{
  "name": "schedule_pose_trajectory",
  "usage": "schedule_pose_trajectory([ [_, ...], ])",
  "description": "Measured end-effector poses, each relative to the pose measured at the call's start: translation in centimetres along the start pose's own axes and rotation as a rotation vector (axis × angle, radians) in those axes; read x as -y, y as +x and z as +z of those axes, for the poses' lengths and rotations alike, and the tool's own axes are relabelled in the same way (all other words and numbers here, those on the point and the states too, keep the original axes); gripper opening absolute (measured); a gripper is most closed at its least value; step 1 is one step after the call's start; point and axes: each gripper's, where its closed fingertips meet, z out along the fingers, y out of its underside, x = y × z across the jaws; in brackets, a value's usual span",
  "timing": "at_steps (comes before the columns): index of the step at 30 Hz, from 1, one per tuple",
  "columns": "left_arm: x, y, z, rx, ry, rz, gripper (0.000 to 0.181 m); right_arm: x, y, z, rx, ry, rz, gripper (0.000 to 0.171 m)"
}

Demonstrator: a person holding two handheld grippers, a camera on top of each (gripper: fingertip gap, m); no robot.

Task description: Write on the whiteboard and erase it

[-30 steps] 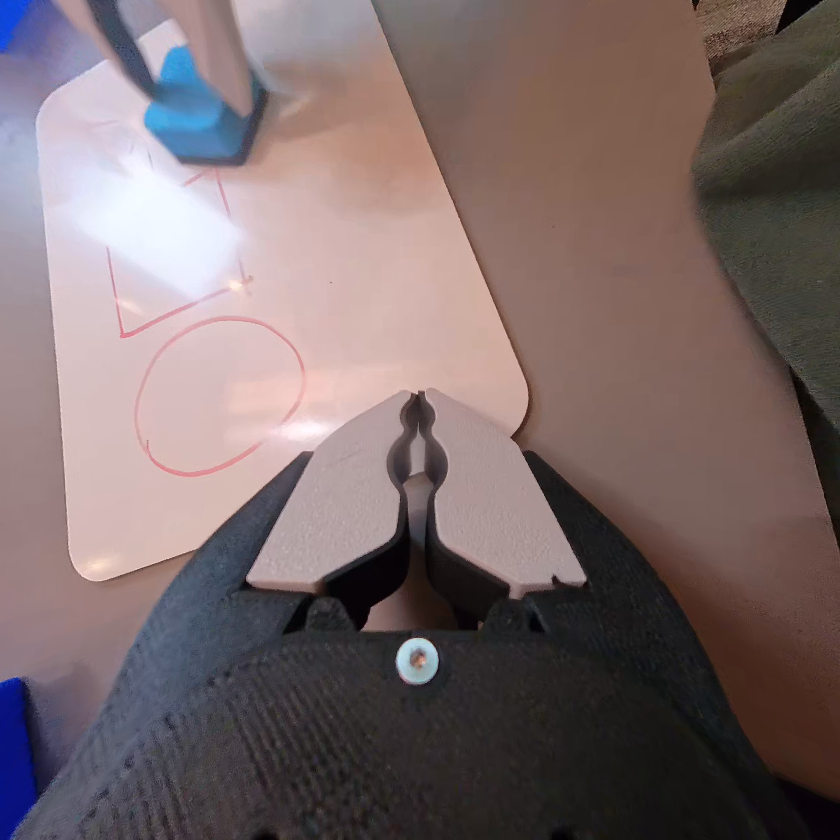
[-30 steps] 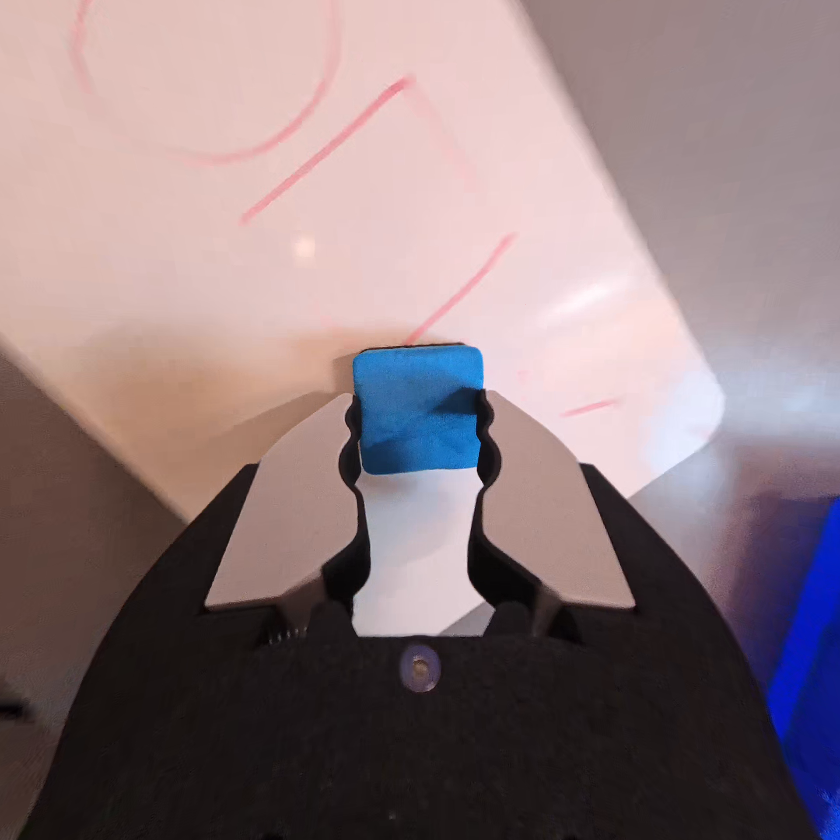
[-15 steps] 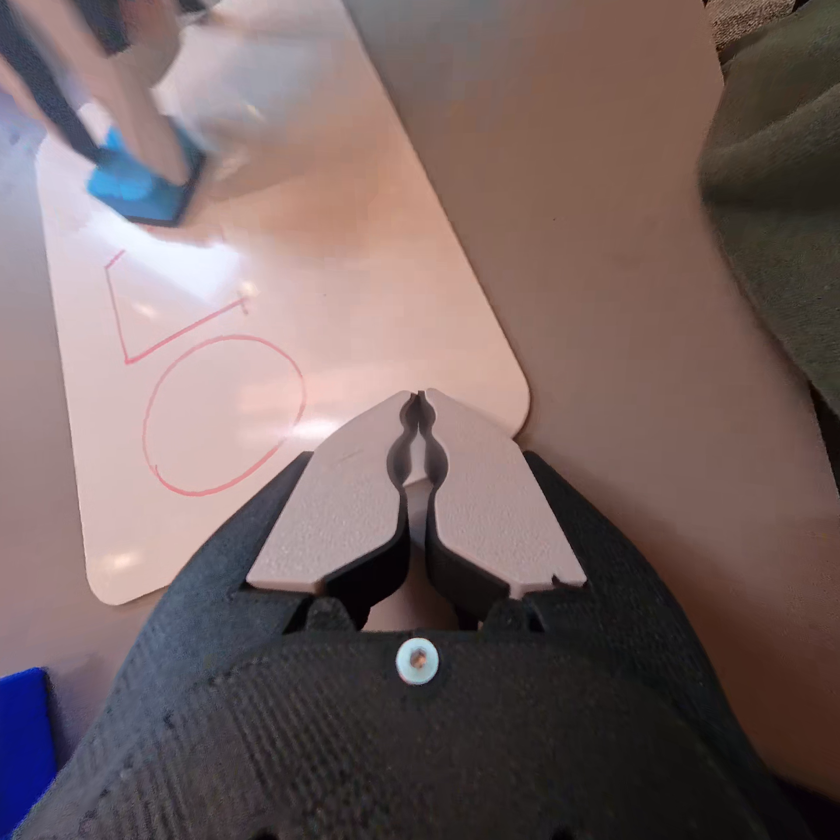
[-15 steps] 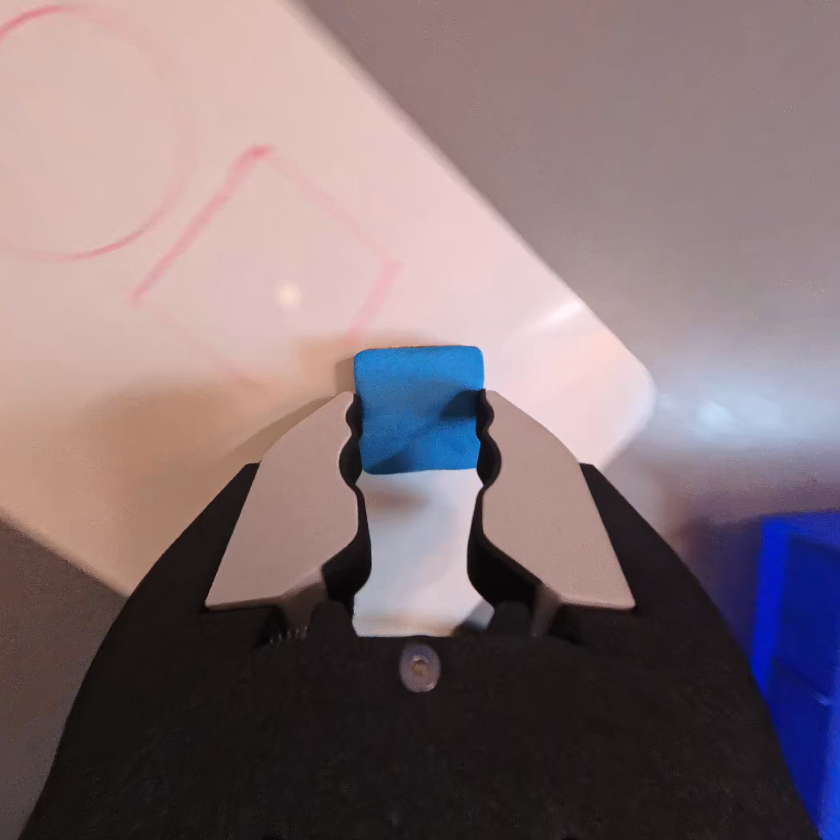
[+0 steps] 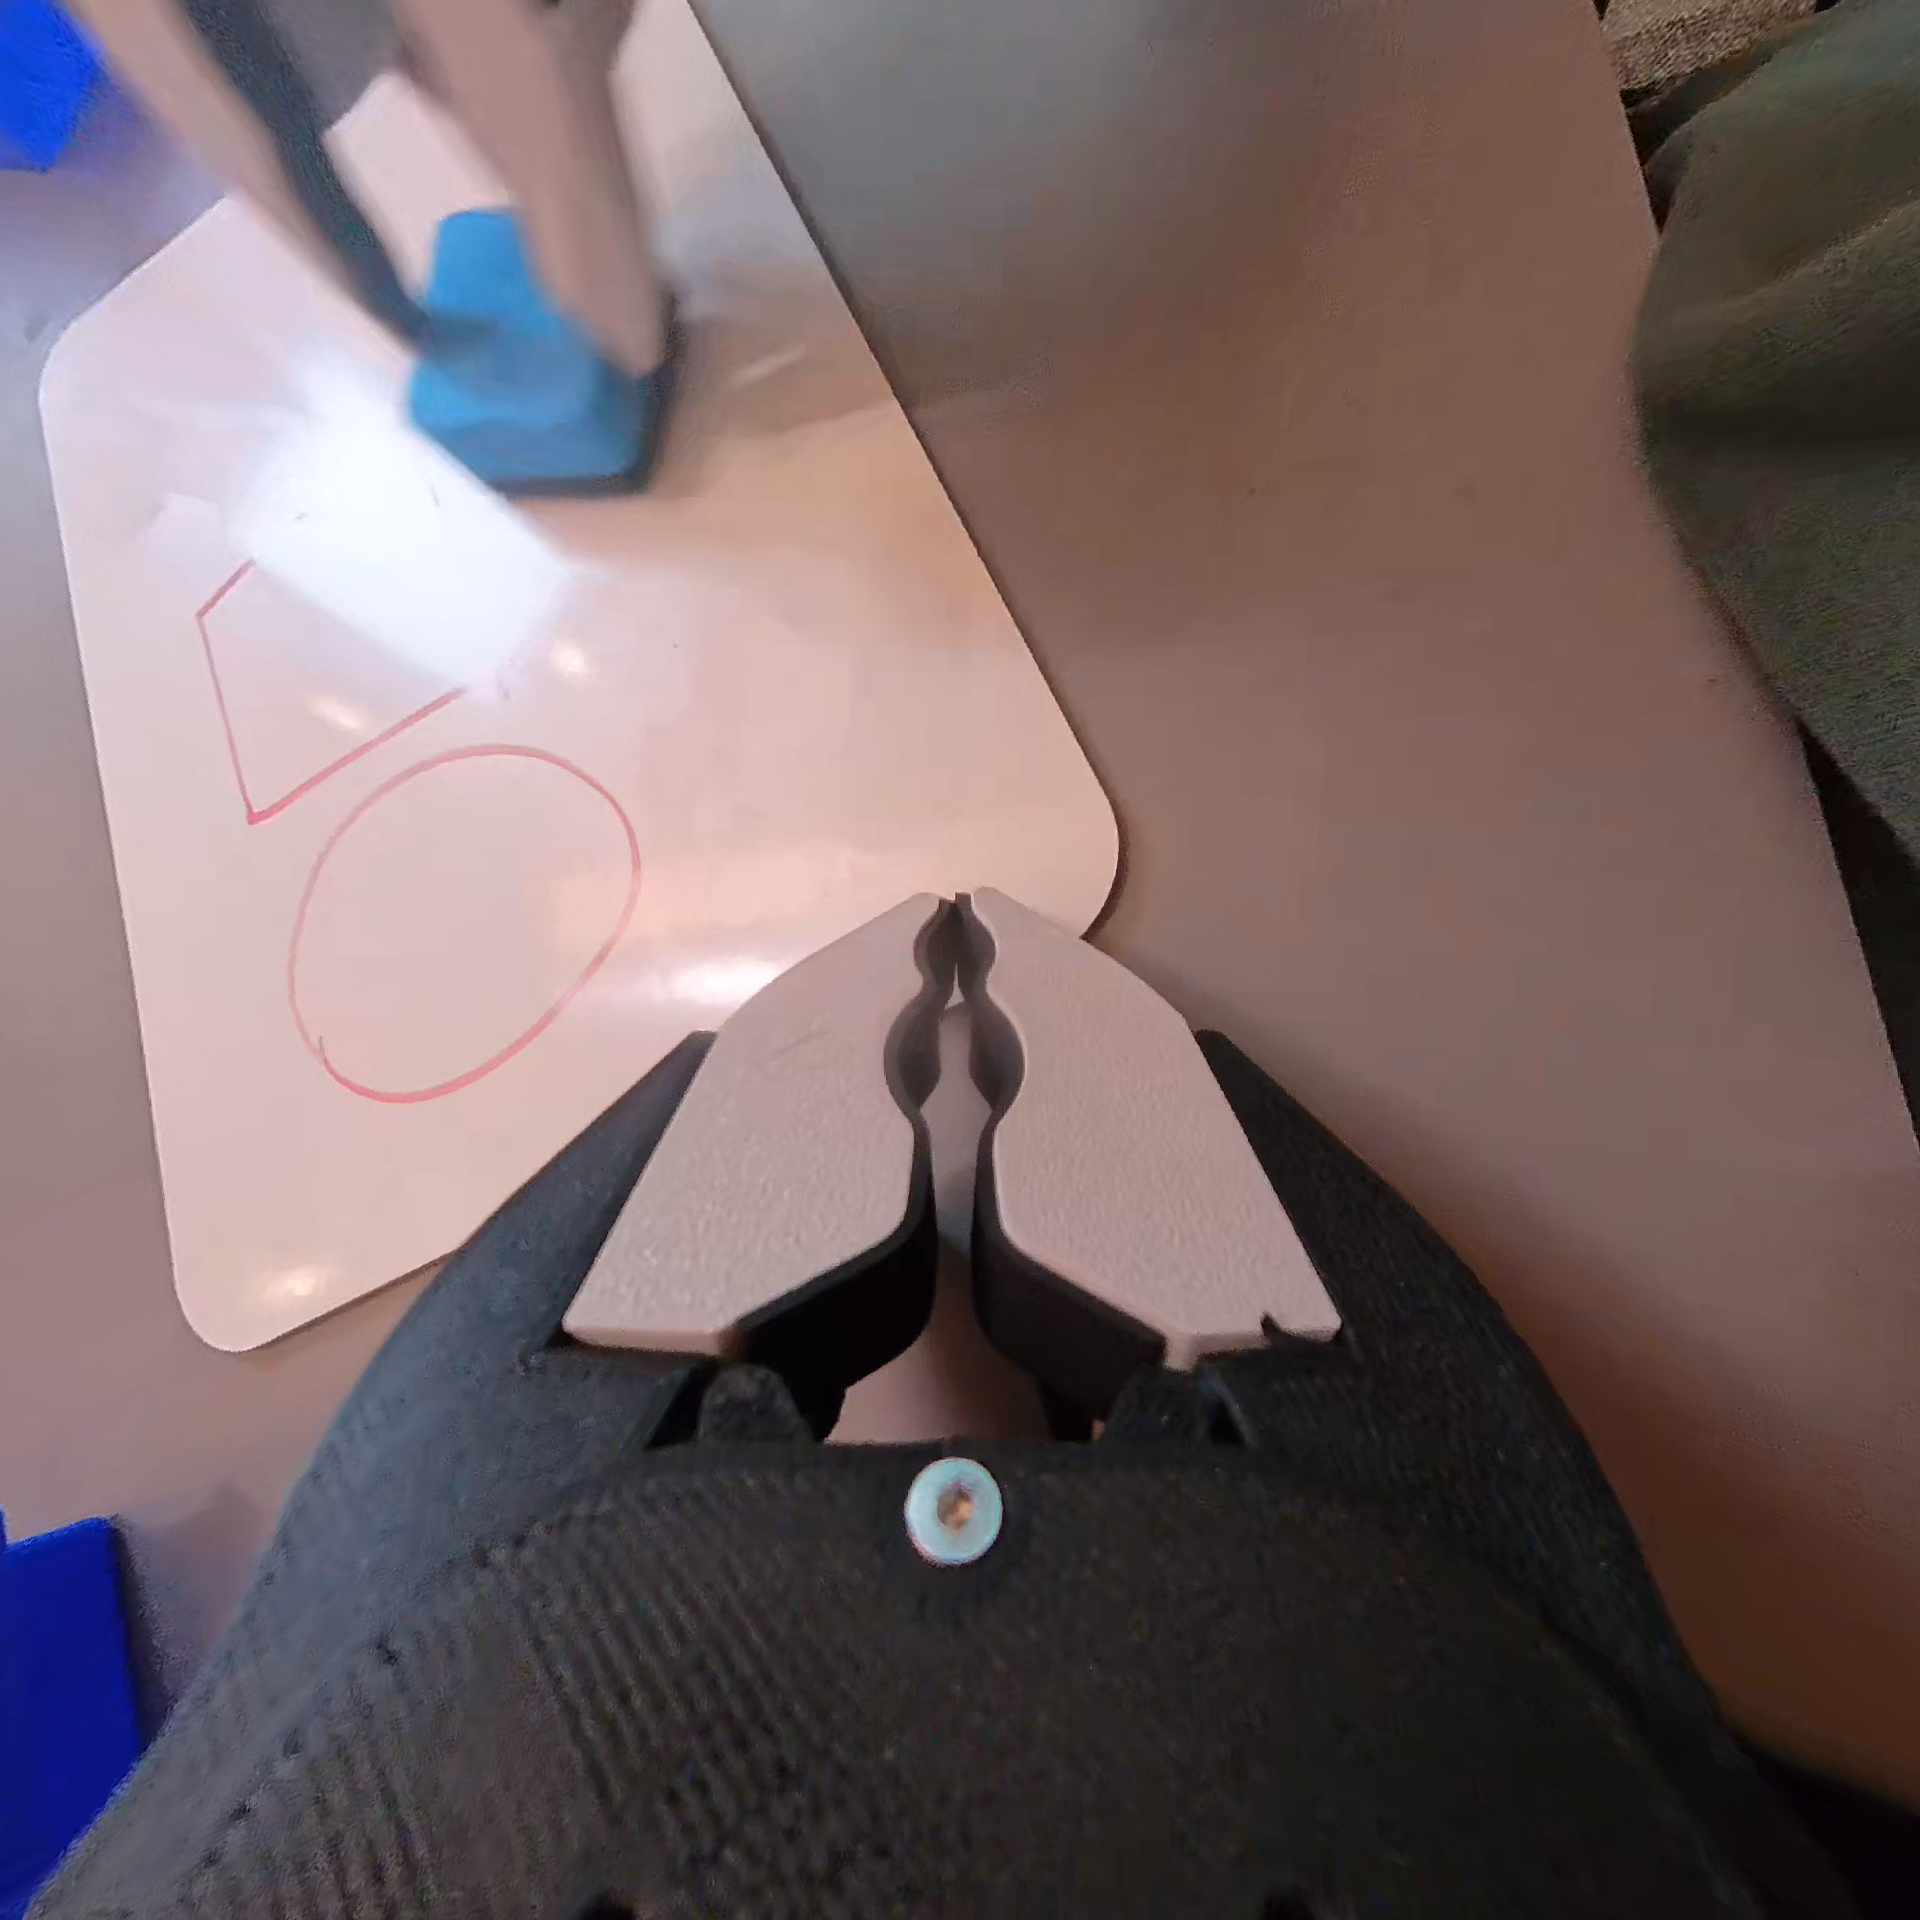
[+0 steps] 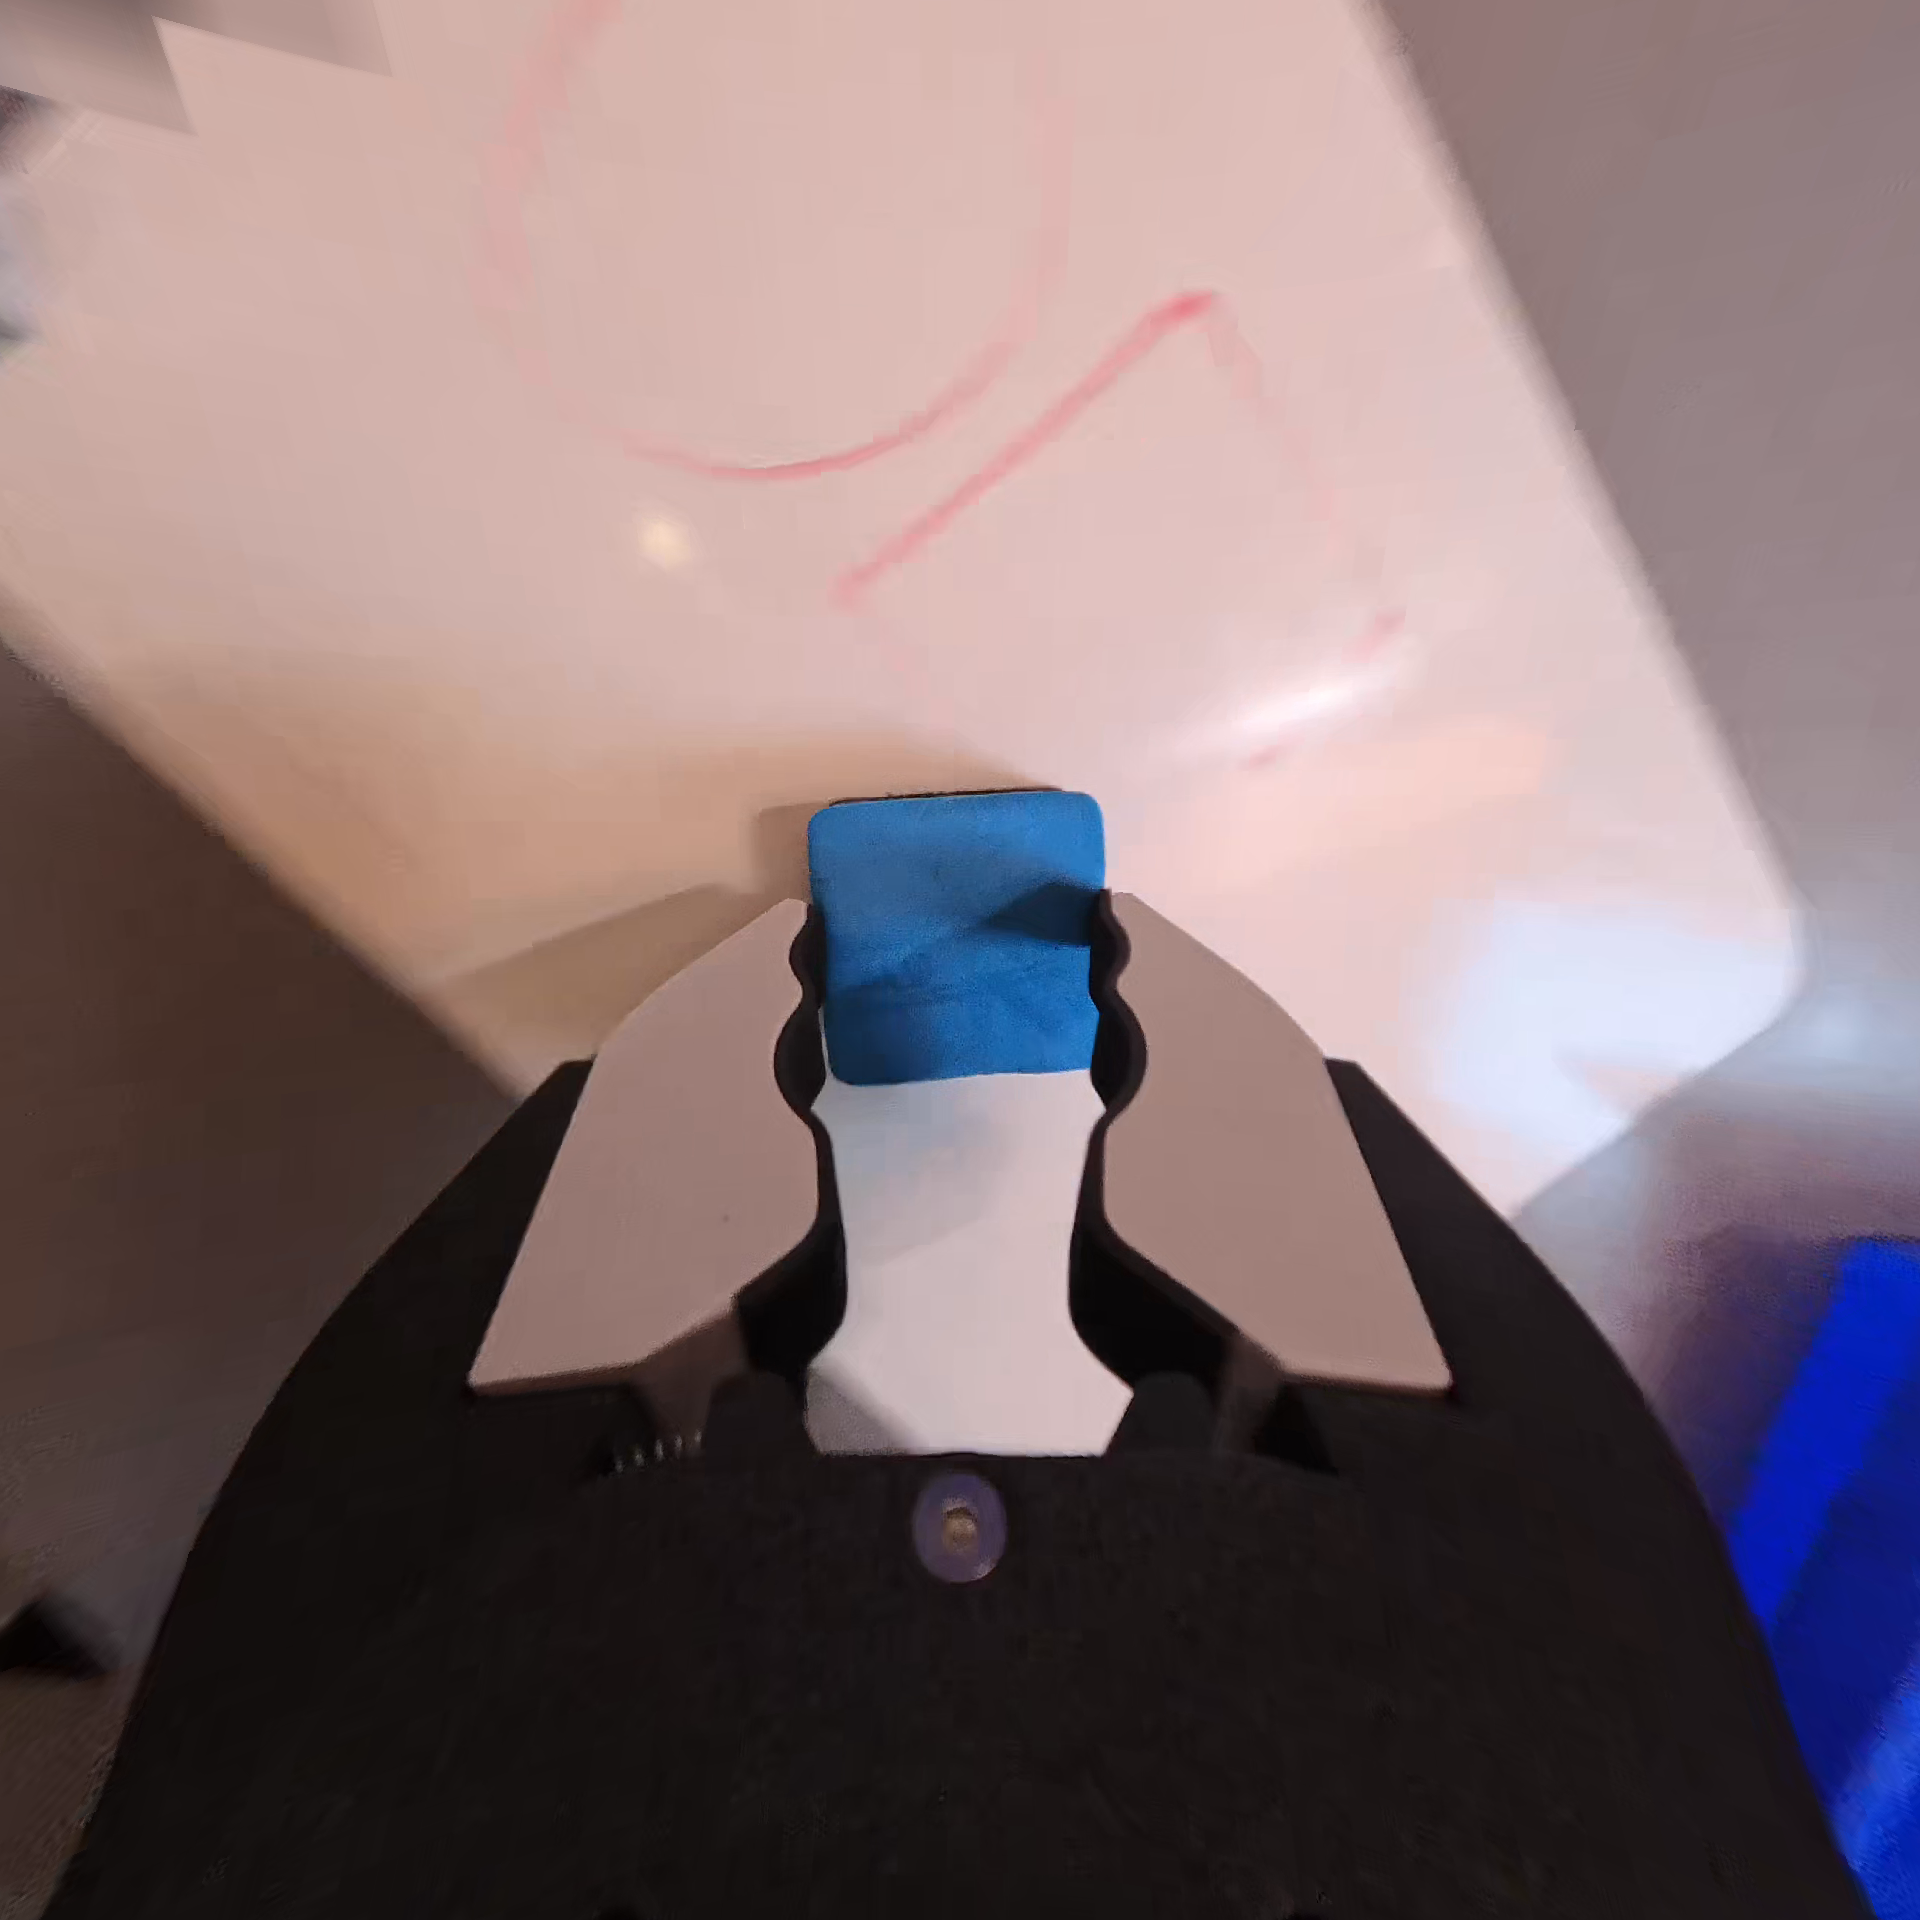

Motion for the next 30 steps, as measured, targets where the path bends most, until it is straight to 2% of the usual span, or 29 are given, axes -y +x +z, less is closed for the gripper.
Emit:
schedule_pose_trajectory([
  [3, 0.1, 0.0, 0.1, 0.006, -0.003, 0.005, 0.0, 1.5, 7.8, 1.5, -0.091, 0.051, 0.101, 0.049],
  [5, 0.0, 0.0, 0.1, 0.005, 0.001, 0.0, 0.0, 2.3, 10.6, 2.2, -0.063, 0.082, 0.166, 0.049],
  [7, 0.0, -0.3, 0.1, 0.016, -0.001, 0.001, 0.0, 3.0, 8.9, 2.3, -0.018, 0.075, 0.111, 0.049],
  [10, -0.2, -0.4, 0.0, 0.013, 0.005, -0.009, 0.0, 3.4, 1.0, 1.6, 0.104, 0.062, -0.072, 0.049],
  [12, -0.3, -0.4, -0.1, 0.007, 0.009, -0.013, 0.0, 3.0, -0.9, 1.3, 0.121, 0.06, -0.13, 0.049],
  [13, -0.3, -0.3, -0.1, 0.007, 0.01, -0.011, 0.0, 2.7, 0.4, 1.3, 0.113, 0.059, -0.078, 0.049],
  [16, -0.3, -0.3, -0.1, 0.01, 0.011, -0.007, 0.0, 2.0, 9.3, 2.0, -0.007, 0.098, 0.148, 0.049],
  [18, -0.3, -0.4, -0.1, 0.015, 0.008, -0.009, 0.0, 2.8, 11.7, 2.6, -0.016, 0.134, 0.195, 0.049],
  [20, -0.3, -0.4, -0.1, 0.017, 0.007, -0.014, 0.0, 4.1, 9.2, 2.8, 0.013, 0.126, 0.096, 0.049],
  [23, -0.3, -0.4, -0.1, 0.013, 0.009, -0.016, 0.0, 4.2, 2.0, 2.1, 0.1, 0.092, -0.077, 0.049],
  [30, -0.2, -0.1, -0.2, 0.008, 0.012, -0.002, 0.0, -1.6, -4.7, -0.8, 0.201, 0.093, 0.02, 0.048],
])
